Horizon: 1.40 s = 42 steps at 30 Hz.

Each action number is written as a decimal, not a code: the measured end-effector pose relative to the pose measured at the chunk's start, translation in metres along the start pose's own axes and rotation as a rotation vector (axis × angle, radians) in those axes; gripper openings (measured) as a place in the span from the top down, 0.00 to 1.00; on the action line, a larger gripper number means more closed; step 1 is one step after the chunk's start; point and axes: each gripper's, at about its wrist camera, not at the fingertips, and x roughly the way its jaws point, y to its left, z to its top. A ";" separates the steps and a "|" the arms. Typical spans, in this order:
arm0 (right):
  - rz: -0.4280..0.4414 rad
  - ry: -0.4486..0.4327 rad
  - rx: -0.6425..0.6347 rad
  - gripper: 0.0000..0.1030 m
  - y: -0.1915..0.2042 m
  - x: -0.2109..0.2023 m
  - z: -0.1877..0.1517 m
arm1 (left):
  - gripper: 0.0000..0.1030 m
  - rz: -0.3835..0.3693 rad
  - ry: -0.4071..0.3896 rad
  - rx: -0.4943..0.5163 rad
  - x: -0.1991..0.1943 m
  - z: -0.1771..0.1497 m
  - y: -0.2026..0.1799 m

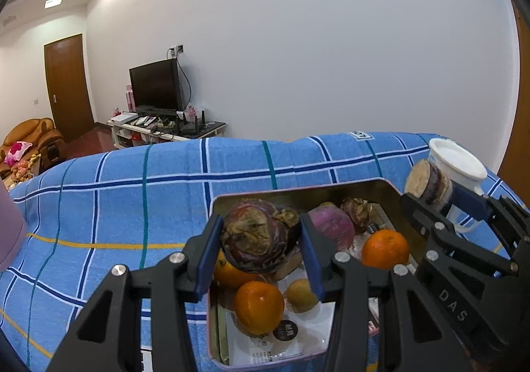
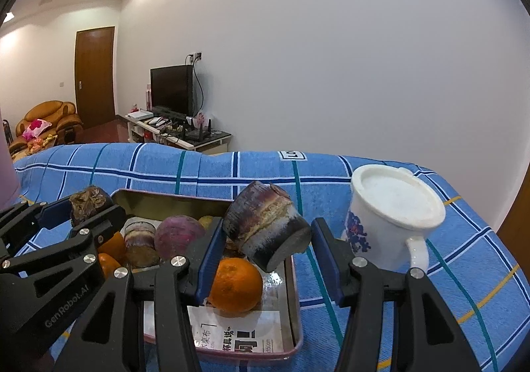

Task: Organize fruits
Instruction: 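Lower both items into the tin and open both grippers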

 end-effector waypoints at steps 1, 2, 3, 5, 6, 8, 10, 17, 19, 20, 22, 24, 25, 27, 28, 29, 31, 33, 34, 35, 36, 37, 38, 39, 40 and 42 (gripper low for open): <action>0.002 0.003 0.000 0.47 0.000 0.001 0.000 | 0.54 0.003 0.002 0.001 0.001 0.000 0.000; 0.005 0.008 0.000 0.47 0.001 0.003 0.002 | 0.54 0.005 0.004 0.002 0.002 0.000 0.001; 0.009 0.014 -0.003 0.47 0.002 0.005 0.002 | 0.54 0.005 0.006 0.002 0.003 0.000 0.001; 0.010 0.026 -0.015 0.47 0.005 0.008 0.001 | 0.54 0.006 0.008 0.002 0.005 0.000 0.002; 0.011 0.030 -0.021 0.47 0.006 0.010 0.001 | 0.54 0.007 0.008 0.004 0.005 0.000 0.002; 0.015 0.039 -0.036 0.47 0.010 0.014 0.002 | 0.54 0.009 0.012 0.005 0.007 0.000 0.003; 0.017 0.045 -0.052 0.47 0.015 0.016 0.002 | 0.54 0.005 0.021 0.002 0.010 0.000 0.004; 0.028 0.081 -0.075 0.47 0.021 0.028 0.005 | 0.54 0.003 0.046 -0.001 0.018 0.002 0.005; 0.037 0.103 -0.071 0.47 0.021 0.033 0.003 | 0.54 0.002 0.057 0.000 0.021 0.002 0.005; 0.042 0.111 -0.069 0.47 0.020 0.035 0.003 | 0.54 0.004 0.061 0.001 0.022 0.001 0.005; 0.051 0.126 -0.066 0.47 0.020 0.036 0.002 | 0.54 0.003 0.070 0.000 0.023 0.001 0.006; 0.056 0.135 -0.068 0.47 0.020 0.038 0.002 | 0.54 0.008 0.077 -0.003 0.025 0.002 0.006; 0.058 0.139 -0.071 0.47 0.021 0.038 0.001 | 0.54 0.009 0.081 -0.003 0.026 0.002 0.006; 0.058 0.143 -0.075 0.47 0.022 0.039 0.001 | 0.54 0.012 0.090 -0.005 0.030 0.003 0.007; 0.058 0.145 -0.078 0.47 0.024 0.041 0.001 | 0.54 0.011 0.095 -0.004 0.031 0.003 0.006; 0.057 0.148 -0.078 0.46 0.024 0.042 0.001 | 0.54 0.012 0.100 -0.002 0.033 0.003 0.006; 0.060 0.156 -0.073 0.46 0.024 0.045 0.001 | 0.54 0.013 0.106 0.001 0.035 0.003 0.006; 0.061 0.161 -0.074 0.46 0.024 0.047 0.001 | 0.54 0.016 0.108 0.004 0.037 0.004 0.006; 0.058 0.161 -0.076 0.46 0.026 0.047 0.001 | 0.54 0.017 0.108 0.006 0.037 0.004 0.006; 0.056 0.161 -0.078 0.46 0.026 0.048 0.001 | 0.54 0.017 0.108 0.006 0.038 0.005 0.005; 0.056 0.162 -0.079 0.46 0.026 0.049 0.001 | 0.54 0.016 0.108 0.006 0.038 0.005 0.005; 0.056 0.164 -0.079 0.46 0.027 0.049 0.001 | 0.54 0.016 0.108 0.006 0.039 0.006 0.005; 0.055 0.165 -0.080 0.46 0.027 0.049 0.001 | 0.54 0.016 0.108 0.006 0.039 0.005 0.005; 0.055 0.165 -0.081 0.46 0.027 0.050 0.001 | 0.54 0.016 0.108 0.006 0.038 0.005 0.005; 0.055 0.164 -0.081 0.46 0.027 0.050 0.001 | 0.54 0.017 0.108 0.006 0.038 0.005 0.005; 0.056 0.164 -0.081 0.46 0.027 0.050 0.001 | 0.54 0.015 0.107 0.006 0.038 0.005 0.004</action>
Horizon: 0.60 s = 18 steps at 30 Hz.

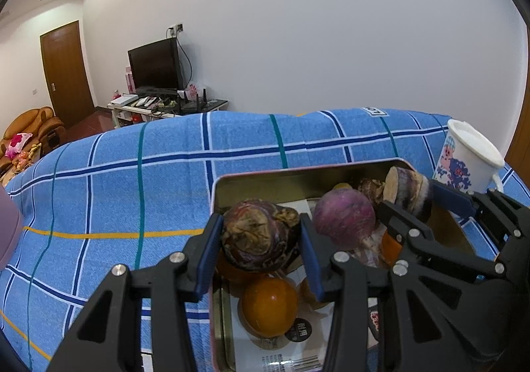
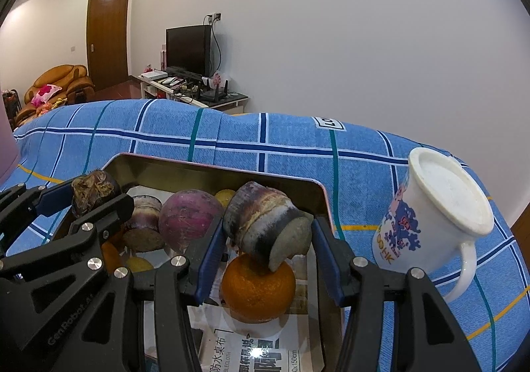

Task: Organize fruits
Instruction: 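Lower both items into the tin and open both grippers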

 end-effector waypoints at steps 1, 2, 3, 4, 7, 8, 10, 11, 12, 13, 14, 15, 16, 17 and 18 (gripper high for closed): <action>0.002 -0.002 0.000 0.46 0.000 0.000 0.000 | 0.55 -0.002 -0.003 0.000 0.000 0.000 0.000; 0.005 -0.005 0.000 0.46 0.000 -0.001 0.000 | 0.55 0.000 -0.005 0.000 -0.001 -0.001 -0.001; 0.007 -0.008 -0.002 0.46 0.000 -0.001 0.000 | 0.55 0.003 -0.010 0.001 -0.002 -0.002 -0.002; 0.009 -0.011 -0.002 0.46 0.000 -0.001 0.000 | 0.55 0.007 -0.013 0.004 -0.004 -0.003 -0.002; 0.016 -0.014 -0.003 0.46 0.000 -0.003 -0.001 | 0.55 0.027 -0.027 0.014 -0.008 -0.005 -0.003; 0.018 -0.016 -0.005 0.46 0.000 -0.003 -0.001 | 0.55 0.028 -0.027 0.014 -0.009 -0.006 -0.003; 0.018 -0.019 -0.014 0.46 0.001 -0.005 -0.003 | 0.54 0.029 -0.020 0.005 -0.010 -0.007 -0.002; 0.019 -0.021 -0.019 0.46 0.002 -0.005 -0.003 | 0.54 0.030 -0.019 0.001 -0.011 -0.007 -0.001; 0.022 -0.023 -0.024 0.46 0.003 -0.007 -0.004 | 0.54 0.031 -0.020 -0.003 -0.011 -0.008 0.000; 0.025 -0.026 -0.030 0.46 0.003 -0.008 -0.005 | 0.53 0.030 -0.022 -0.006 -0.013 -0.008 0.001; 0.031 -0.028 -0.035 0.46 0.004 -0.009 -0.005 | 0.53 0.028 -0.026 -0.007 -0.014 -0.008 0.002; 0.038 -0.031 -0.038 0.46 0.004 -0.010 -0.006 | 0.53 0.021 -0.036 -0.009 -0.017 -0.009 0.002; 0.041 -0.041 -0.037 0.46 0.004 -0.013 -0.007 | 0.51 0.019 -0.046 -0.009 -0.019 -0.009 0.003; 0.044 -0.053 -0.034 0.46 0.003 -0.016 -0.007 | 0.49 0.026 -0.064 -0.005 -0.023 -0.010 0.003; 0.048 -0.065 -0.031 0.46 0.002 -0.018 -0.008 | 0.44 0.037 -0.074 0.000 -0.026 -0.010 0.002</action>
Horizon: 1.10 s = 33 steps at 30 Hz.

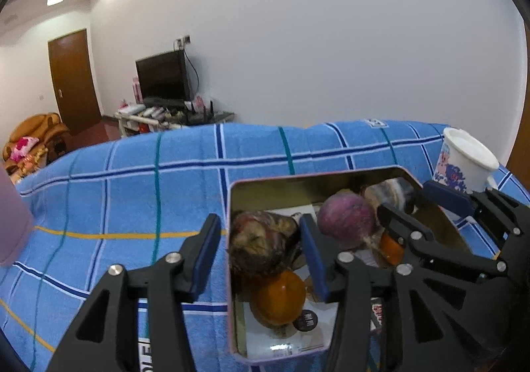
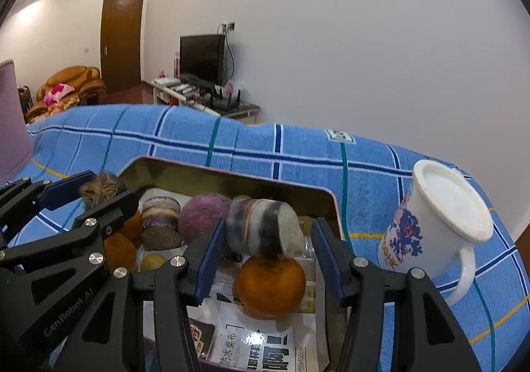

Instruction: Organize fruits

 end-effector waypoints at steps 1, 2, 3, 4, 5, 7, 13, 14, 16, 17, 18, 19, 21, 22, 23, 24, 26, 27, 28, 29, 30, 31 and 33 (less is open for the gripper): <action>0.004 -0.009 0.005 0.46 -0.002 -0.003 -0.001 | 0.38 0.017 -0.012 0.006 -0.003 -0.001 0.000; 0.007 -0.012 0.011 0.46 -0.003 -0.005 -0.002 | 0.35 0.024 -0.018 0.008 -0.005 -0.002 0.000; 0.008 -0.012 0.017 0.46 -0.004 -0.006 -0.003 | 0.30 0.033 -0.026 0.007 -0.007 -0.002 0.001; 0.012 -0.011 0.029 0.44 -0.007 -0.007 -0.003 | 0.26 0.034 -0.032 0.002 -0.009 -0.003 0.002; 0.015 -0.011 0.040 0.41 -0.008 -0.008 -0.004 | 0.25 0.032 -0.035 -0.002 -0.011 -0.004 0.002; 0.017 -0.020 0.070 0.36 -0.014 -0.011 -0.005 | 0.14 0.024 -0.051 -0.015 -0.018 -0.005 0.005; 0.025 -0.065 0.160 0.18 -0.027 -0.027 -0.011 | 0.00 0.027 -0.103 -0.016 -0.037 -0.009 0.011; 0.026 -0.075 0.169 0.18 -0.028 -0.029 -0.012 | 0.00 0.028 -0.107 -0.010 -0.039 -0.011 0.010; 0.014 -0.111 0.178 0.18 -0.027 -0.037 -0.013 | 0.00 0.041 -0.119 0.004 -0.044 -0.015 0.009; -0.001 -0.136 0.176 0.18 -0.026 -0.042 -0.014 | 0.00 0.048 -0.127 0.012 -0.047 -0.018 0.008; -0.019 -0.171 0.174 0.18 -0.025 -0.049 -0.015 | 0.00 0.054 -0.137 0.016 -0.050 -0.019 0.009; -0.033 -0.206 0.172 0.18 -0.024 -0.055 -0.016 | 0.00 0.061 -0.147 0.018 -0.053 -0.021 0.009; -0.042 -0.294 0.165 0.18 -0.021 -0.070 -0.019 | 0.00 0.064 -0.153 0.018 -0.056 -0.022 0.010; -0.049 -0.328 0.158 0.18 -0.020 -0.076 -0.020 | 0.00 0.062 -0.152 0.016 -0.058 -0.024 0.011; -0.060 -0.358 0.149 0.18 -0.018 -0.082 -0.022 | 0.00 0.060 -0.154 0.013 -0.060 -0.023 0.014; -0.069 -0.377 0.139 0.18 -0.016 -0.086 -0.022 | 0.00 0.059 -0.162 0.005 -0.063 -0.025 0.015; -0.083 -0.402 0.123 0.18 -0.011 -0.095 -0.024 | 0.00 0.060 -0.175 -0.001 -0.067 -0.026 0.017; -0.085 -0.405 0.120 0.18 -0.010 -0.098 -0.025 | 0.00 0.063 -0.181 -0.003 -0.070 -0.027 0.018; -0.083 -0.407 0.119 0.18 -0.009 -0.102 -0.027 | 0.00 0.067 -0.187 -0.002 -0.072 -0.029 0.019; -0.080 -0.410 0.120 0.18 -0.008 -0.105 -0.029 | 0.00 0.068 -0.192 0.000 -0.075 -0.030 0.019; -0.080 -0.414 0.119 0.18 -0.007 -0.110 -0.032 | 0.00 0.070 -0.197 0.002 -0.078 -0.031 0.020; -0.082 -0.424 0.118 0.18 -0.006 -0.115 -0.034 | 0.00 0.073 -0.204 0.004 -0.080 -0.032 0.020; -0.084 -0.452 0.115 0.18 -0.004 -0.124 -0.038 | 0.00 0.081 -0.222 0.013 -0.087 -0.034 0.019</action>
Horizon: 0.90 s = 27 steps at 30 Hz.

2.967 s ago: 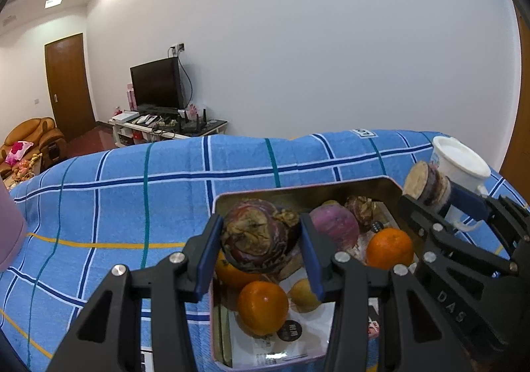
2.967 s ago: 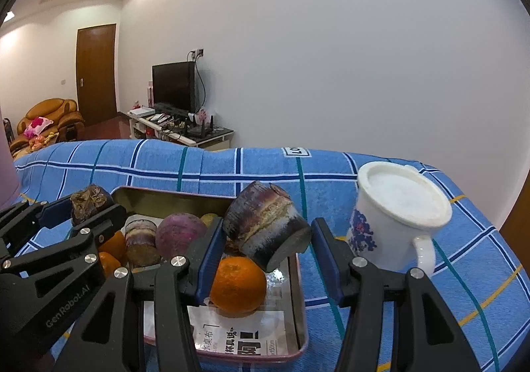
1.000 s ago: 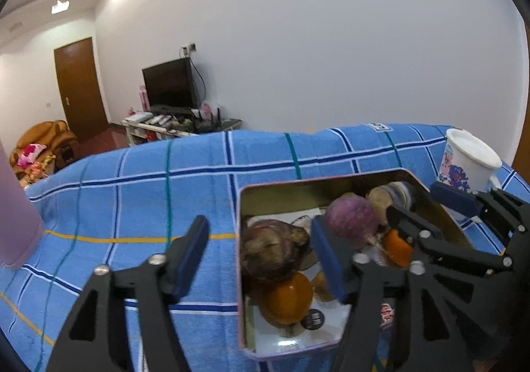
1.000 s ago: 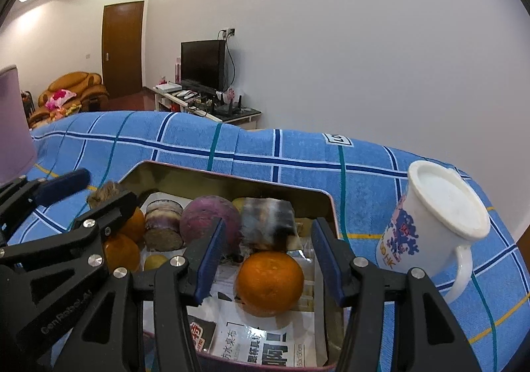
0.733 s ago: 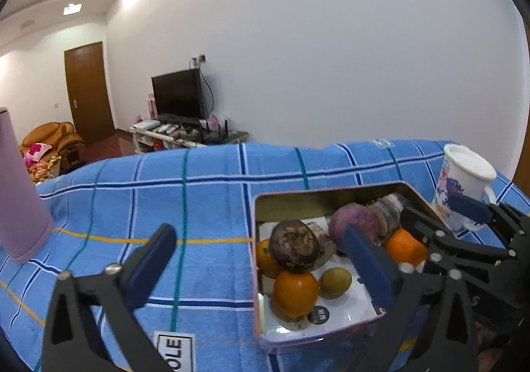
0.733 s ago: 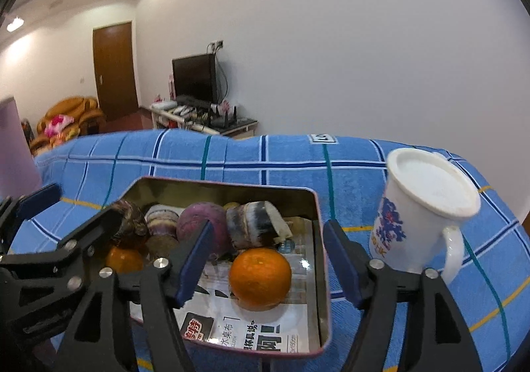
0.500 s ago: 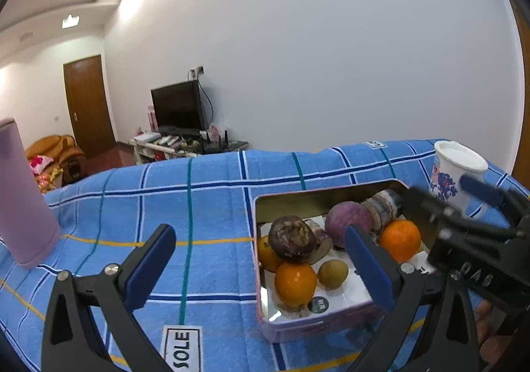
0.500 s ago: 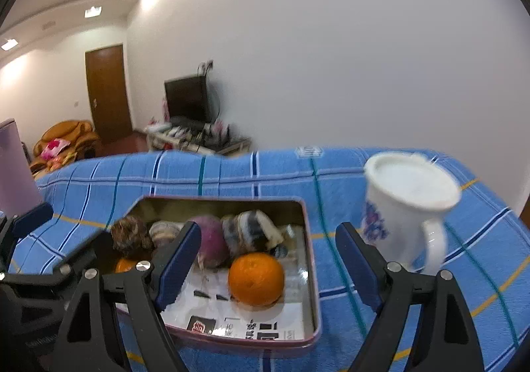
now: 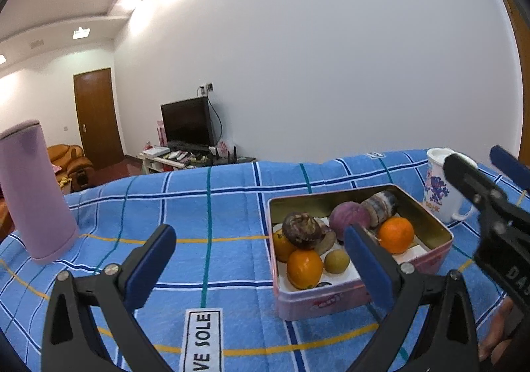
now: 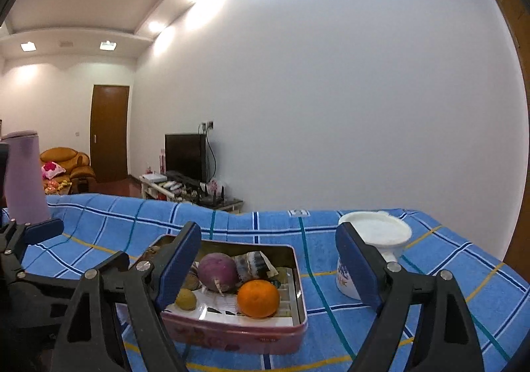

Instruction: Organize fruits

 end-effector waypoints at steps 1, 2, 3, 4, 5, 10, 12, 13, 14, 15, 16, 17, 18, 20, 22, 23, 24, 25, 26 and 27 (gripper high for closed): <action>-0.001 -0.016 -0.003 0.18 0.001 -0.007 0.000 | 0.00 0.001 -0.005 0.003 -0.003 -0.001 0.000; -0.003 -0.025 -0.006 0.18 0.002 -0.010 0.000 | 0.00 0.001 -0.011 0.007 -0.006 -0.002 -0.001; -0.005 -0.032 -0.011 0.18 0.002 -0.014 0.000 | 0.00 0.001 -0.015 0.010 -0.009 -0.002 0.000; -0.006 -0.036 -0.015 0.18 0.003 -0.020 -0.001 | 0.00 0.001 -0.022 0.014 -0.013 -0.003 0.000; -0.005 -0.039 -0.015 0.18 0.003 -0.023 -0.002 | 0.00 0.001 -0.026 0.015 -0.015 -0.004 0.000; -0.011 -0.053 -0.015 0.18 0.003 -0.037 -0.004 | 0.00 0.000 -0.044 0.024 -0.029 -0.006 0.001; -0.016 -0.054 -0.015 0.18 0.004 -0.040 -0.004 | 0.00 -0.001 -0.041 0.021 -0.032 -0.007 0.002; -0.016 -0.054 -0.014 0.18 0.004 -0.041 -0.003 | 0.00 0.001 -0.040 0.018 -0.034 -0.008 0.002; -0.017 -0.055 -0.014 0.18 0.004 -0.042 -0.003 | 0.00 0.002 -0.042 0.014 -0.035 -0.008 0.003; -0.018 -0.058 -0.014 0.18 0.004 -0.043 -0.004 | 0.00 0.003 -0.044 0.010 -0.037 -0.009 0.004; -0.019 -0.062 -0.015 0.18 0.004 -0.047 -0.004 | 0.00 0.004 -0.045 0.007 -0.038 -0.009 0.005; -0.018 -0.064 -0.016 0.18 0.006 -0.049 -0.004 | 0.00 0.007 -0.047 0.003 -0.039 -0.009 0.006; -0.016 -0.064 -0.015 0.18 0.006 -0.052 -0.004 | 0.00 0.009 -0.046 0.002 -0.039 -0.009 0.006; -0.011 -0.068 -0.008 0.18 0.006 -0.057 -0.005 | 0.00 0.002 -0.043 0.004 -0.039 -0.010 0.006; -0.013 -0.082 0.000 0.18 0.005 -0.064 -0.006 | 0.00 0.004 -0.043 0.010 -0.041 -0.011 0.005; -0.014 -0.089 0.003 0.18 0.005 -0.066 -0.005 | 0.00 0.005 -0.044 0.011 -0.041 -0.011 0.005; -0.014 -0.094 0.005 0.18 0.005 -0.067 -0.005 | 0.00 0.006 -0.048 0.013 -0.043 -0.012 0.005; -0.012 -0.096 0.005 0.18 0.005 -0.068 -0.005 | 0.00 0.008 -0.051 0.013 -0.044 -0.012 0.005; -0.009 -0.096 0.004 0.18 0.005 -0.069 -0.005 | 0.00 0.009 -0.053 0.013 -0.045 -0.013 0.005; -0.006 -0.094 0.000 0.18 0.006 -0.069 -0.005 | 0.00 0.010 -0.054 0.012 -0.046 -0.013 0.005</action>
